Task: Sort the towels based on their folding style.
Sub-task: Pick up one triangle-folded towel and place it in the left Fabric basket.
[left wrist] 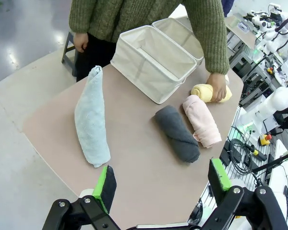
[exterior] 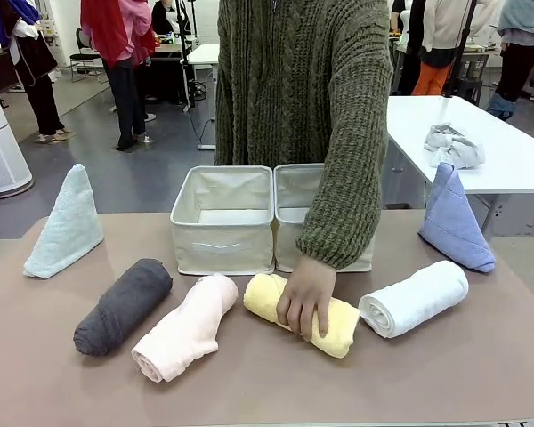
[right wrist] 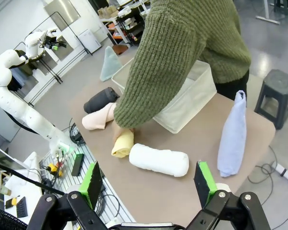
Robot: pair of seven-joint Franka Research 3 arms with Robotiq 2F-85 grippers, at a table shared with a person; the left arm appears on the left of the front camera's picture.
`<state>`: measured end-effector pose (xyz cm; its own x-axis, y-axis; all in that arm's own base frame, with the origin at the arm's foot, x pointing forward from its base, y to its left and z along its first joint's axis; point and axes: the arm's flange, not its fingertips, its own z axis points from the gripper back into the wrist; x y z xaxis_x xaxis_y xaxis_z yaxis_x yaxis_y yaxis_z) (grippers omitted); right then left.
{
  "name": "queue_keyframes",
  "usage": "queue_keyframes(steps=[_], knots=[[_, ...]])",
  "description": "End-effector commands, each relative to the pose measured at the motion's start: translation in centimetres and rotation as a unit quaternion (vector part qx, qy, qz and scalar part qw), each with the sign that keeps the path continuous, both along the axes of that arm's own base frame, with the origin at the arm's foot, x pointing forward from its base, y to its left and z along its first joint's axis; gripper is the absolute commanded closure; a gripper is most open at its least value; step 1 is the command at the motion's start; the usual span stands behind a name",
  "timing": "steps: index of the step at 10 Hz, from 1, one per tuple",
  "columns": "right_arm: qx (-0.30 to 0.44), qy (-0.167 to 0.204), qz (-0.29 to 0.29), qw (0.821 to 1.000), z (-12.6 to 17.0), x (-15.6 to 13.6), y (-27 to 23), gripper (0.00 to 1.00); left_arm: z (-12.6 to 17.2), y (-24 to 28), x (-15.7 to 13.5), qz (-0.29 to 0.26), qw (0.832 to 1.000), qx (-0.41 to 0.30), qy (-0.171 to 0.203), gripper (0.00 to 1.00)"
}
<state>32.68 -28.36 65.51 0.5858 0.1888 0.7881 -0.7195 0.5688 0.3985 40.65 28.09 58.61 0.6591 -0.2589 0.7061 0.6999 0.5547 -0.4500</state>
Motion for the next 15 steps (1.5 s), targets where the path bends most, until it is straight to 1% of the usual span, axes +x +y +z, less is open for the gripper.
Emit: queue_keyframes(steps=[1,2,3,4,5,6,7,8,9,10,12,13,14,15], knots=[[-0.001,-0.007,0.008,1.000,-0.1,0.0,-0.2,0.00,2.4,-2.7,-0.6,0.040,0.997,0.067,-0.014,0.00],[-0.001,-0.007,0.008,1.000,-0.1,0.0,-0.2,0.00,4.4,-6.3,0.0,0.068,0.988,0.141,0.013,0.00],[-0.001,-0.007,0.008,1.000,-0.1,0.0,-0.2,0.00,5.2,-10.6,1.1,0.103,0.970,0.220,0.020,0.00],[-0.001,-0.007,0.008,1.000,-0.1,0.0,-0.2,0.00,5.2,-14.9,2.0,0.126,0.950,0.285,0.016,0.00],[-0.001,-0.007,0.008,1.000,-0.1,0.0,-0.2,0.00,4.0,-19.4,3.8,0.147,0.926,0.344,0.038,0.00],[-0.001,-0.007,0.008,1.000,-0.1,0.0,-0.2,0.00,2.1,-23.0,6.0,0.169,0.905,0.386,0.062,0.00],[-0.001,-0.007,0.008,1.000,-0.1,0.0,-0.2,0.00,-0.3,-25.7,7.9,0.186,0.888,0.415,0.072,0.00],[-0.001,-0.007,0.008,1.000,-0.1,0.0,-0.2,0.00,-2.5,-27.7,9.3,0.194,0.882,0.423,0.079,0.00],[-0.001,-0.007,0.008,1.000,-0.1,0.0,-0.2,0.00,-4.4,-29.2,10.3,0.185,0.879,0.429,0.097,0.00],[-0.001,-0.007,0.008,1.000,-0.1,0.0,-0.2,0.00,-5.7,-29.9,11.3,0.171,0.879,0.434,0.103,0.00],[-0.001,-0.007,0.008,1.000,-0.1,0.0,-0.2,0.00,-6.9,-29.5,12.6,0.115,0.882,0.443,0.110,0.00],[-0.001,-0.007,0.008,1.000,-0.1,0.0,-0.2,0.00,-6.9,-28.5,12.9,0.103,0.885,0.440,0.113,0.00],[-0.001,-0.007,0.008,1.000,-0.1,0.0,-0.2,0.00,-6.3,-27.1,11.9,0.094,0.888,0.441,0.088,0.00],[-0.001,-0.007,0.008,1.000,-0.1,0.0,-0.2,0.00,-8.5,-29.8,12.5,0.130,0.878,0.446,0.111,0.00]])
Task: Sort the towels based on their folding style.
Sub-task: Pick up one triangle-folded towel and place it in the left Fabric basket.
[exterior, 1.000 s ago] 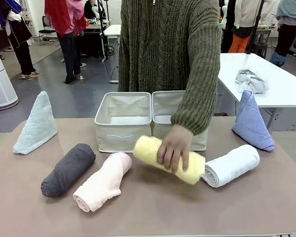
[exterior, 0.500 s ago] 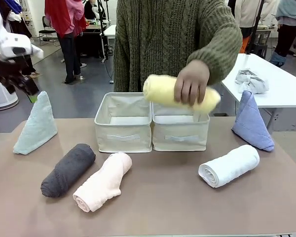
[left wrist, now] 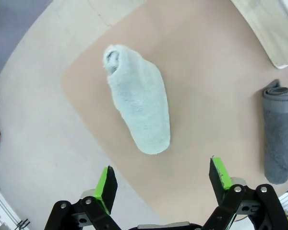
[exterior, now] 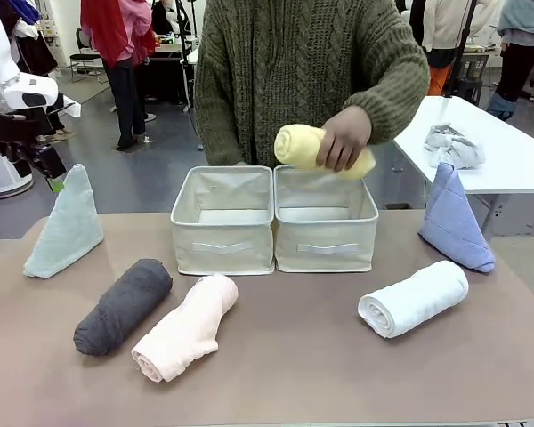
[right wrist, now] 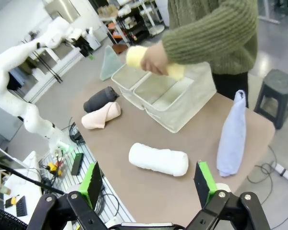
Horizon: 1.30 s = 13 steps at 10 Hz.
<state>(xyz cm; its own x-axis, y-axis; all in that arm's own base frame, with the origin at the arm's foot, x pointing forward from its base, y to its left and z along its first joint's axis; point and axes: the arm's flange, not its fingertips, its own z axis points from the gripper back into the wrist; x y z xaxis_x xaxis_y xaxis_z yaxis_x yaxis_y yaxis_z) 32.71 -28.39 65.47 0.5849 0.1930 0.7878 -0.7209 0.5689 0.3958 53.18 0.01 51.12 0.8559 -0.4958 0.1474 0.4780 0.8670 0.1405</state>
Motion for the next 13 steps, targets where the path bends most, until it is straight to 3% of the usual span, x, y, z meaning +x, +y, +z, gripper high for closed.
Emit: queue_keyframes(steps=[1,7,10,13], knots=[[0.001,-0.007,0.007,1.000,0.0,0.0,-0.2,0.00,-1.0,-1.7,-0.1,0.018,1.000,-0.001,0.003,0.00],[0.001,-0.007,0.007,1.000,0.0,0.0,-0.2,0.00,-1.0,-1.7,0.0,0.010,1.000,-0.004,0.008,0.00],[0.001,-0.007,0.007,1.000,0.0,0.0,-0.2,0.00,-1.4,-3.2,3.5,0.029,0.999,0.015,-0.044,0.00],[0.001,-0.007,0.007,1.000,0.0,0.0,-0.2,0.00,-2.6,-4.0,7.3,0.049,0.998,0.028,-0.024,0.00]])
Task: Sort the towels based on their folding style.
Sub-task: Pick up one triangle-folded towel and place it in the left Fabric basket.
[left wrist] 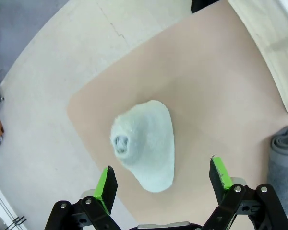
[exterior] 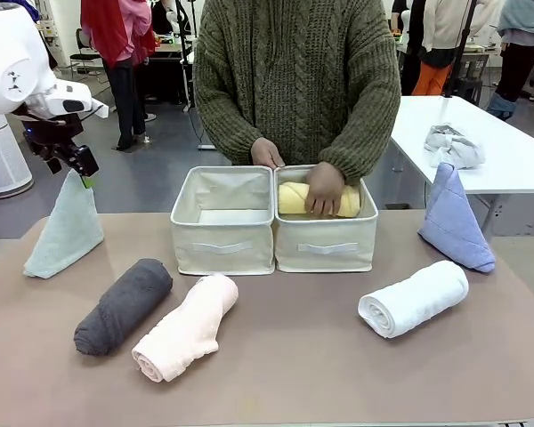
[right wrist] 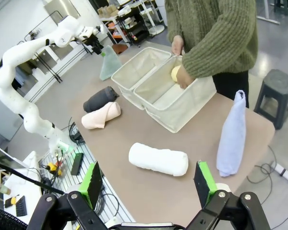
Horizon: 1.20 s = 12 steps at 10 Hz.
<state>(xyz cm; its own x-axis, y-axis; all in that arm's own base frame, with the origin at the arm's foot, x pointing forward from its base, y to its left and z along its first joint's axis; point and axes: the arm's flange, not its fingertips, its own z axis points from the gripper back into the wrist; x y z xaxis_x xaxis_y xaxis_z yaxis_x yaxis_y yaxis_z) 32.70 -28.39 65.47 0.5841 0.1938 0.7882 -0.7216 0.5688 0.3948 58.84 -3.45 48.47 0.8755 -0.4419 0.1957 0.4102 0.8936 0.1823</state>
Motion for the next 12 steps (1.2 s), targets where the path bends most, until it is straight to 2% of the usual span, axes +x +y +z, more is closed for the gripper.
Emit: queue_keyframes(steps=[1,4,9,11,12], knots=[[0.002,-0.006,0.007,1.000,0.0,0.0,-0.2,0.00,-0.2,-0.6,2.3,0.023,0.999,0.030,0.008,0.00],[0.002,-0.006,0.007,1.000,0.0,0.0,-0.2,0.00,-0.2,-0.5,3.4,0.034,0.999,0.041,0.010,0.00],[0.002,-0.006,0.007,1.000,0.0,0.0,-0.2,0.00,-1.1,0.8,5.4,0.038,0.996,0.038,0.069,0.00],[0.002,-0.006,0.007,1.000,0.0,0.0,-0.2,0.00,-1.4,1.2,5.7,0.038,0.996,0.032,0.075,0.00],[0.002,-0.006,0.007,1.000,0.0,0.0,-0.2,0.00,-1.4,1.3,5.7,0.034,0.997,0.029,0.068,0.40]])
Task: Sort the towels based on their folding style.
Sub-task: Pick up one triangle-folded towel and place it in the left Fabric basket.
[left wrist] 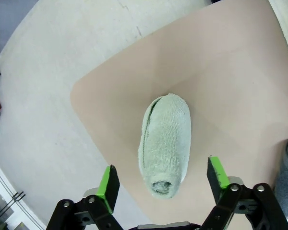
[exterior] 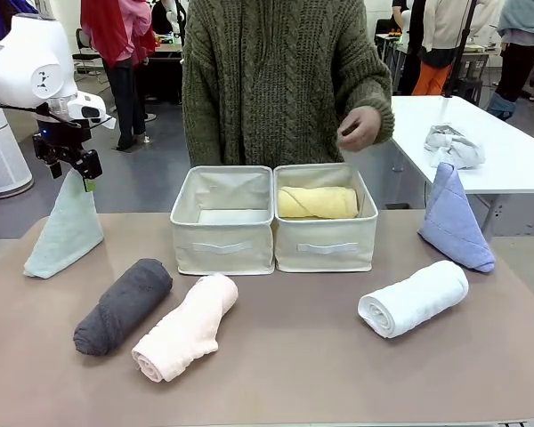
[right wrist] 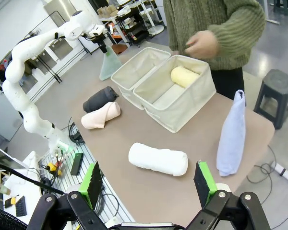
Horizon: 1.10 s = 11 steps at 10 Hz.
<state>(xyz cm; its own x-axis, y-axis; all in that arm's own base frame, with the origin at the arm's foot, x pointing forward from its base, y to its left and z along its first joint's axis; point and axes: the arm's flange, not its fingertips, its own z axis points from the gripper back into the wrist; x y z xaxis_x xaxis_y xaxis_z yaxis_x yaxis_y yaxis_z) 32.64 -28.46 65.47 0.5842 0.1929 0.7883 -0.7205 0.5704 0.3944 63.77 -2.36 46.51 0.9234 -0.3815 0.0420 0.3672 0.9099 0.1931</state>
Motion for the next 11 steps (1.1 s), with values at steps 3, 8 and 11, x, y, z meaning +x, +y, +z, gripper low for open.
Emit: queue_keyframes(steps=[3,8,11], knots=[[0.002,-0.006,0.008,1.000,-0.05,0.03,-0.11,0.00,0.67,0.46,0.77,-0.005,1.000,-0.008,0.002,1.00],[0.002,-0.006,0.008,1.000,-0.05,0.03,-0.11,0.00,0.00,0.49,0.97,-0.016,0.999,-0.026,0.030,1.00],[0.002,-0.006,0.008,1.000,-0.05,0.03,-0.11,0.00,0.35,0.69,0.76,-0.017,0.999,-0.031,0.030,1.00]])
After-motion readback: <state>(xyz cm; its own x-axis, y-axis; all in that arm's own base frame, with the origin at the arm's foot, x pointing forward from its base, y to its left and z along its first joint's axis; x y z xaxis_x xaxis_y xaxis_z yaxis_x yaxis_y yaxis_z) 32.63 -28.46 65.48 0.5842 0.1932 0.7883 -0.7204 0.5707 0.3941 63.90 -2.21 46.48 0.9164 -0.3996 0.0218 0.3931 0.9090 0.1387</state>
